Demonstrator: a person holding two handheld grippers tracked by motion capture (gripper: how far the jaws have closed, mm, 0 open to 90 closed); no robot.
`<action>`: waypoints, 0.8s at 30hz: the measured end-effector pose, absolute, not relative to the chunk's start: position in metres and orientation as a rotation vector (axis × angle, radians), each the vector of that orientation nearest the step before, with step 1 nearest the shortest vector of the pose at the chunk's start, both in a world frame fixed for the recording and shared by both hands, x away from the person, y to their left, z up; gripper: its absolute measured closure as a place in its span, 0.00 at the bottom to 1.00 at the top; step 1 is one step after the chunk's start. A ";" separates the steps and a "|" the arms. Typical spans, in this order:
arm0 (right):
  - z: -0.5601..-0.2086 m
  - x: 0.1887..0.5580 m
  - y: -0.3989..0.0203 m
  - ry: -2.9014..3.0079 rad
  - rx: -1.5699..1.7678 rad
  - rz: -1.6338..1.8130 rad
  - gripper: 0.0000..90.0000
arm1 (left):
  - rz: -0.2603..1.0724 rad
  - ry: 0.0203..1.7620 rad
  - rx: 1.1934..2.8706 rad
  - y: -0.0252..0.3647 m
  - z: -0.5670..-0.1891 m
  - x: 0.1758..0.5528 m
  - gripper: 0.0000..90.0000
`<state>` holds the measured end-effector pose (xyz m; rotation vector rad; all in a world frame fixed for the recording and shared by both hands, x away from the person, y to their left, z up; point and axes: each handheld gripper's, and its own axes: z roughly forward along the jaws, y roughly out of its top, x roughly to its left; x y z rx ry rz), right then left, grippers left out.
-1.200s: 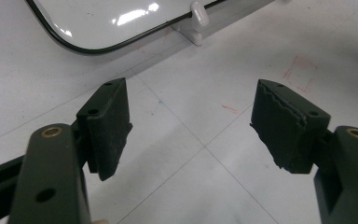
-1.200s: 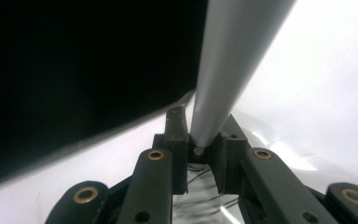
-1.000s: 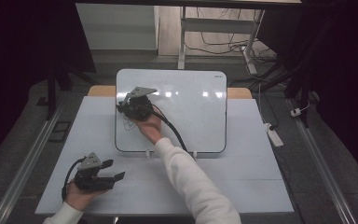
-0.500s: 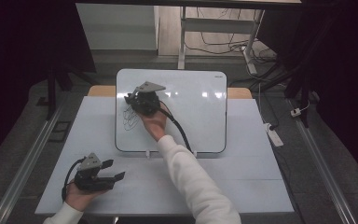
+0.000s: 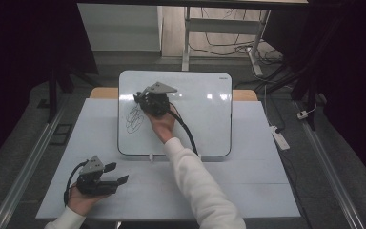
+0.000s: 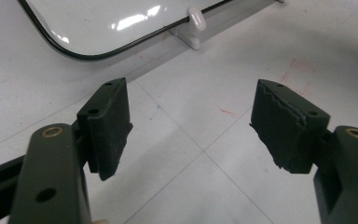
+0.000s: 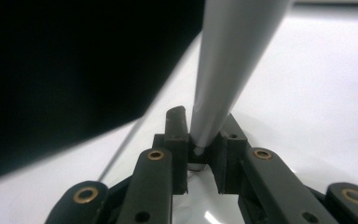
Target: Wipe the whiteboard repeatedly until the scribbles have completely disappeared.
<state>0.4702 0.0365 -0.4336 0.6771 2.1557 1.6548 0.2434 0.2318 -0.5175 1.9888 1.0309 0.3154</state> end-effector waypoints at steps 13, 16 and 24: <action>-0.440 0.467 0.044 2.218 0.632 1.656 0.87 | 0.309 1.037 1.987 0.233 -0.519 0.245 0.32; -0.447 0.457 0.057 2.291 0.524 1.599 0.87 | 0.311 1.038 1.986 0.233 -0.518 0.245 0.32; -0.431 0.473 0.035 2.134 0.674 1.664 0.87 | 0.307 1.041 1.979 0.235 -0.518 0.245 0.32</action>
